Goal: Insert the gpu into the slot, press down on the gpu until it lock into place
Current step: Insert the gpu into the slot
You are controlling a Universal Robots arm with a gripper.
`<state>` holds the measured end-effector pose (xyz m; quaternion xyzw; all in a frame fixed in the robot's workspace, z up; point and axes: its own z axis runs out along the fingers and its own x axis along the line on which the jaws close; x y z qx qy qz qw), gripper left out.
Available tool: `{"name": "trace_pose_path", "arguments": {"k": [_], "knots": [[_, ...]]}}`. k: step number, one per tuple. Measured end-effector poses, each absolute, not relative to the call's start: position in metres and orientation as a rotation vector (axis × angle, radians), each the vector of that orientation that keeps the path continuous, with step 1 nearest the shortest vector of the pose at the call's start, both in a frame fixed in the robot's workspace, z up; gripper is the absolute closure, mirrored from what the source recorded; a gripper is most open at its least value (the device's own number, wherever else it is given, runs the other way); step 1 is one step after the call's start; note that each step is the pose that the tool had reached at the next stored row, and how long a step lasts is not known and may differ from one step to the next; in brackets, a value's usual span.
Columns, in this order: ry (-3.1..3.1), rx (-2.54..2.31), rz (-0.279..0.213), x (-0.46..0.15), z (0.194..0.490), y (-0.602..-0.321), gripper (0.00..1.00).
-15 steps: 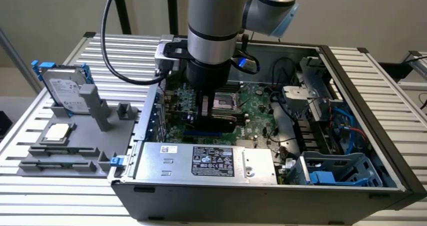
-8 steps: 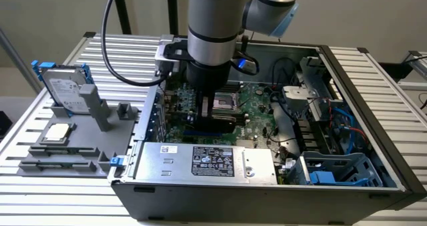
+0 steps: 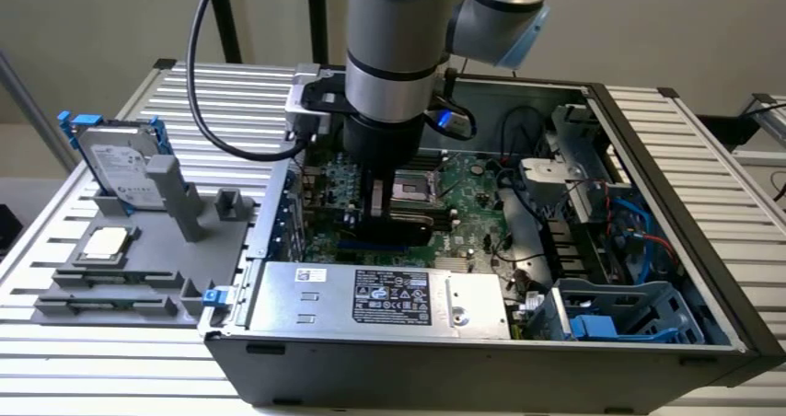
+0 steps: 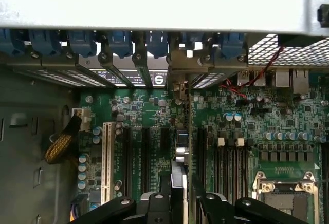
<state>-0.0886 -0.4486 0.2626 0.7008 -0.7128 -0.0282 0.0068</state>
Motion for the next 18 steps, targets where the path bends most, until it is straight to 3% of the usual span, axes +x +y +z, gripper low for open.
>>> {"name": "trace_pose_path", "arguments": {"k": [18], "knots": [[-2.215,2.178,-0.117,-0.0885,0.2604,-0.4486,0.74]]}}
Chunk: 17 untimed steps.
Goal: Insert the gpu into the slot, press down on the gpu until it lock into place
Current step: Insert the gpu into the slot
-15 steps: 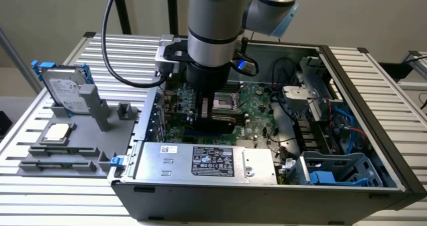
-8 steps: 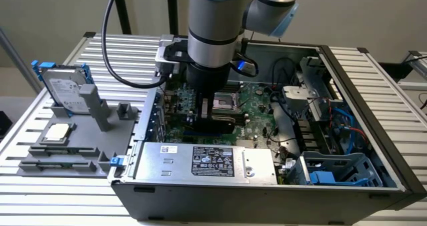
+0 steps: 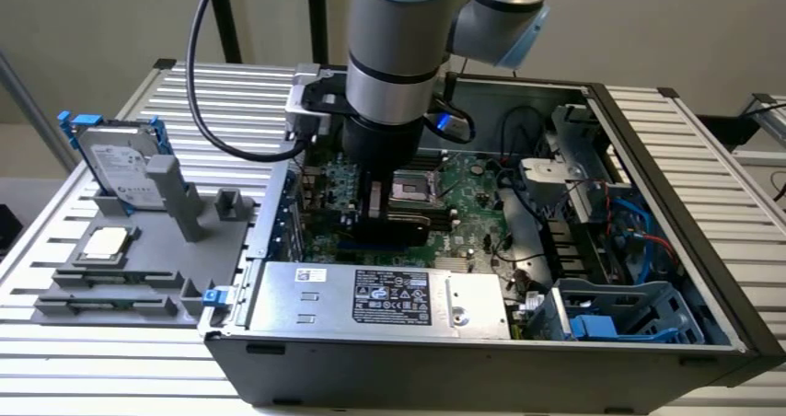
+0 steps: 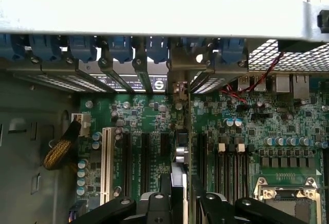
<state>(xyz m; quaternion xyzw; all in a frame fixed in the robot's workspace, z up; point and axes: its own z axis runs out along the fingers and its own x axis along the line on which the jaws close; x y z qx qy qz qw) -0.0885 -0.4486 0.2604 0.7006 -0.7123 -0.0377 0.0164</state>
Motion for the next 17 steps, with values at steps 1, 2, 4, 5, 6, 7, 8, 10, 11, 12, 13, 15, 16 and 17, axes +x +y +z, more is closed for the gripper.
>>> {"name": "trace_pose_path", "arguments": {"k": [1,2,4,5,6,7,8,10,11,12,13,15,16,17], "knots": [[-2.214,2.178,-0.118,-0.0885,0.2604,-0.4486,0.74],[-2.214,2.178,-0.118,-0.0883,0.2603,-0.4486,0.74],[-2.214,2.177,-0.119,-0.0876,0.2603,-0.4486,0.74],[-2.214,2.177,-0.119,-0.0871,0.2603,-0.4486,0.74],[-2.214,2.177,-0.12,-0.0866,0.2602,-0.4486,0.74],[-2.213,2.176,-0.121,-0.0863,0.2601,-0.4487,0.74],[-2.213,2.176,-0.122,-0.0862,0.26,-0.4486,0.74],[-2.211,2.174,-0.126,-0.0861,0.2594,-0.4486,0.74],[-2.209,2.172,-0.129,-0.086,0.2593,-0.4486,0.74],[-2.207,2.17,-0.133,-0.086,0.2593,-0.4486,0.74],[-2.205,2.168,-0.137,-0.0858,0.2592,-0.4486,0.74],[-2.201,2.164,-0.145,-0.0854,0.2591,-0.4486,0.74],[-2.199,2.162,-0.149,-0.085,0.2591,-0.4486,0.74],[-2.198,2.16,-0.152,-0.0842,0.2591,-0.4486,0.74]]}}
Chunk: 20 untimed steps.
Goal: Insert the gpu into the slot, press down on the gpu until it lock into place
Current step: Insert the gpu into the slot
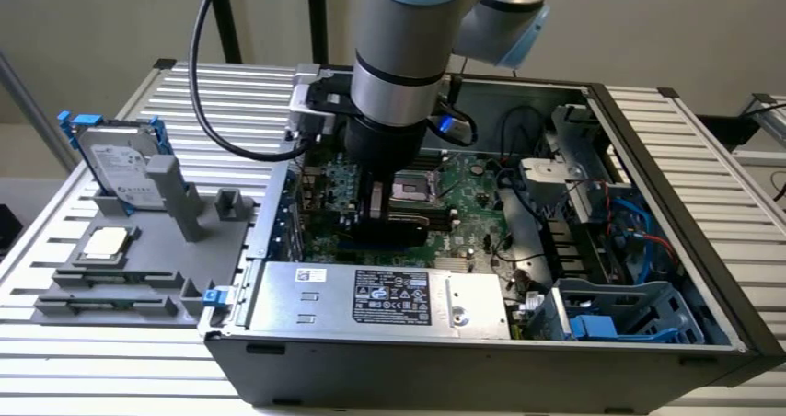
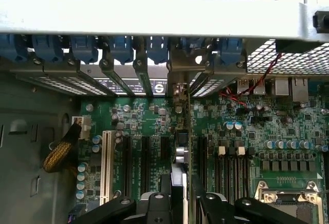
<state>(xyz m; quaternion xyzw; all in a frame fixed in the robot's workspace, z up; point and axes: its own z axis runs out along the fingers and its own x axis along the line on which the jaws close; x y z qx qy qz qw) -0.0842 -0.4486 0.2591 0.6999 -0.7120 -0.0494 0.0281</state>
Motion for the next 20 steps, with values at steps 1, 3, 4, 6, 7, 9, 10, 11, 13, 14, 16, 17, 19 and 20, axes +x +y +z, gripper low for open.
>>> {"name": "trace_pose_path", "arguments": {"k": [1,3,4,6,7,9,10,11,13,14,16,17,19,20], "knots": [[-2.196,2.159,-0.155,-0.0836,0.2591,-0.4487,0.74],[-2.194,2.156,-0.159,-0.0818,0.2592,-0.4487,0.74],[-2.193,2.155,-0.161,-0.081,0.2593,-0.4487,0.74],[-2.193,2.155,-0.162,-0.0803,0.2592,-0.4487,0.74],[-2.193,2.155,-0.162,-0.0801,0.2591,-0.4487,0.74],[-2.192,2.154,-0.164,-0.0794,0.2592,-0.4487,0.74],[-2.191,2.153,-0.165,-0.079,0.2592,-0.4487,0.74],[-2.191,2.152,-0.166,-0.0787,0.2592,-0.4487,0.74],[-2.191,2.148,-0.17,-0.0779,0.2592,-0.4487,0.74],[-2.191,2.146,-0.172,-0.0775,0.2593,-0.4487,0.74],[-2.192,2.143,-0.174,-0.077,0.2595,-0.4487,0.74],[-2.192,2.142,-0.175,-0.0769,0.2596,-0.4486,0.74],[-2.193,2.14,-0.177,-0.0769,0.26,-0.4486,0.74],[-2.193,2.138,-0.178,-0.0769,0.2603,-0.4487,0.74]]}}
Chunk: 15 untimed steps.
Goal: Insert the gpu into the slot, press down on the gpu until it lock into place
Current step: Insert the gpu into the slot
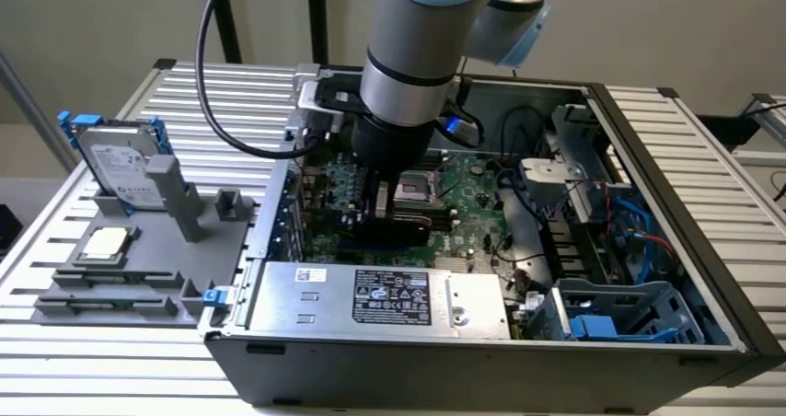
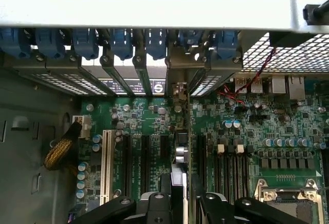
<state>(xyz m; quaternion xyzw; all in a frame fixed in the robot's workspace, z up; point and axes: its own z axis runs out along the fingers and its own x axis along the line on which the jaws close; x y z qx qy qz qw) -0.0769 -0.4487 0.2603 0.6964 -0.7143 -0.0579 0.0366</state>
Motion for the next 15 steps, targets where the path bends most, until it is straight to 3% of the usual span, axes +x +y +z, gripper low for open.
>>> {"name": "trace_pose_path", "arguments": {"k": [15], "knots": [[-2.199,2.128,-0.182,-0.0768,0.2618,-0.4487,0.74]]}}
